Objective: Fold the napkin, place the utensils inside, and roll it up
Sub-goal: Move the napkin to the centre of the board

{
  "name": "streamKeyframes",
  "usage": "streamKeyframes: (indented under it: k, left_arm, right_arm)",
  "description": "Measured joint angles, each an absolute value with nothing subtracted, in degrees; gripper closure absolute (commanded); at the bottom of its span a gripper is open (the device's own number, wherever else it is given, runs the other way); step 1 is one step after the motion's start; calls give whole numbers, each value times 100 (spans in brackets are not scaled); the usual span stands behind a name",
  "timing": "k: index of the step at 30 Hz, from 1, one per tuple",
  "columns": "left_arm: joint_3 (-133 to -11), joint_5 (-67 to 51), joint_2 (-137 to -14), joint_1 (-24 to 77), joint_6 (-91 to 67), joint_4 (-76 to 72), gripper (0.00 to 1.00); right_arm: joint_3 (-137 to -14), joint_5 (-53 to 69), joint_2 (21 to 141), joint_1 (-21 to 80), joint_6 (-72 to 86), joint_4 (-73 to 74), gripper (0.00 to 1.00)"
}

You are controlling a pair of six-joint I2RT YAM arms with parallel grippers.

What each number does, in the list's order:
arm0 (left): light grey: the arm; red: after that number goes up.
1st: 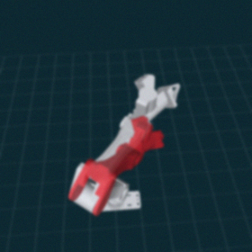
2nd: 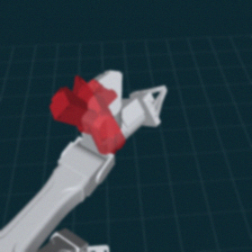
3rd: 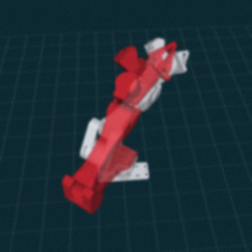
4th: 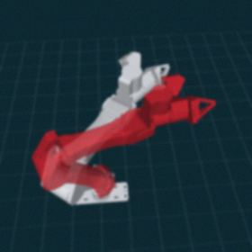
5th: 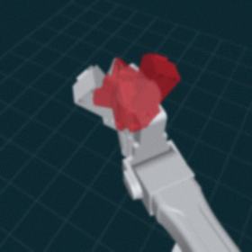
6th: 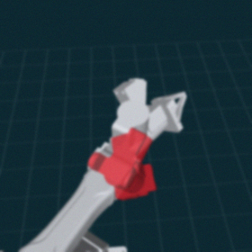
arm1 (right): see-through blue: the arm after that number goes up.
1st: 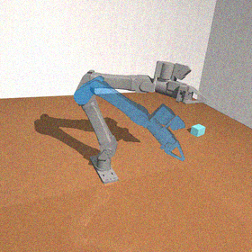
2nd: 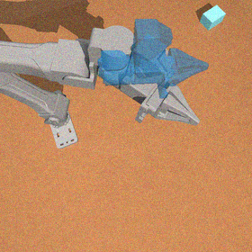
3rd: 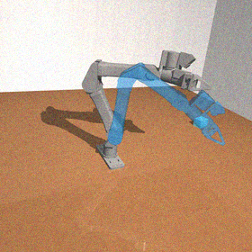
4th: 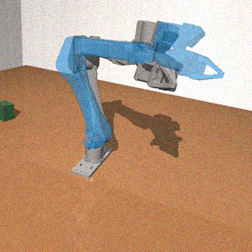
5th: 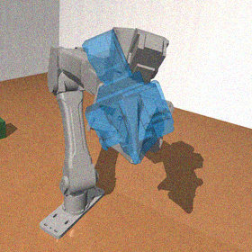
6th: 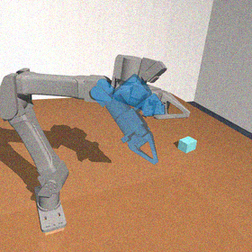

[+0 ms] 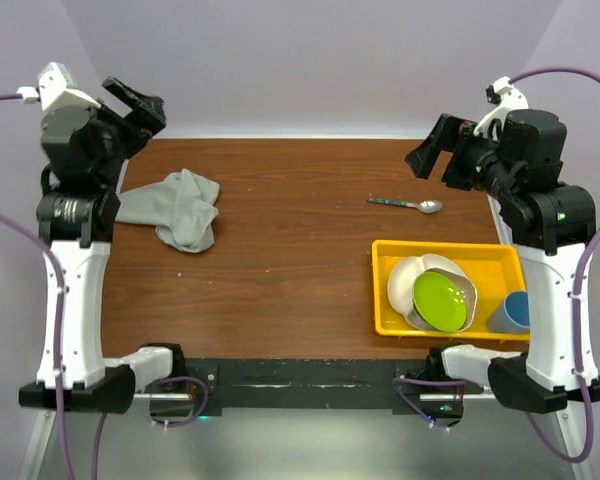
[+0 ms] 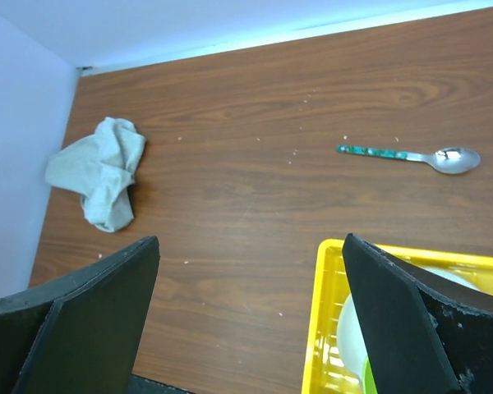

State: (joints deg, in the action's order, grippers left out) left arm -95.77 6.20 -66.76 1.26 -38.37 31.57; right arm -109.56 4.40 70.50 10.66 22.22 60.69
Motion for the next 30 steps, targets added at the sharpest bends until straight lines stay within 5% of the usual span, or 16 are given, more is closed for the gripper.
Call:
streamKeyframes:
  k: [2, 7, 14, 22, 23, 30]
  left_arm:
    - [-9594, 871, -7061, 123, -3828, 3524, 13]
    - [-9590, 1566, -9139, 115, -3743, 4082, 8]
    - [-7859, 1492, -10578, 108, -3236, 3701, 7]
    - [-8265, 1175, -11142, 204, -3070, 3168, 94]
    - [-8145, 1116, -11056, 252, -3114, 3087, 100]
    - [-7026, 709, -9789, 1179, -3505, 2963, 100]
  right_arm:
    - [-10956, 421, 7074, 1085, 2226, 6134, 2]
    - [-10951, 578, 7247, 1087, 2226, 6383, 2]
    - [-10396, 683, 7347, 1092, 2132, 6600, 2]
    - [-10206, 851, 7338, 1100, 2102, 6591, 2]
    - [-10156, 904, 7336, 1116, 2104, 6549, 2]
    - [-9891, 1000, 7813, 2115, 2270, 6058, 2]
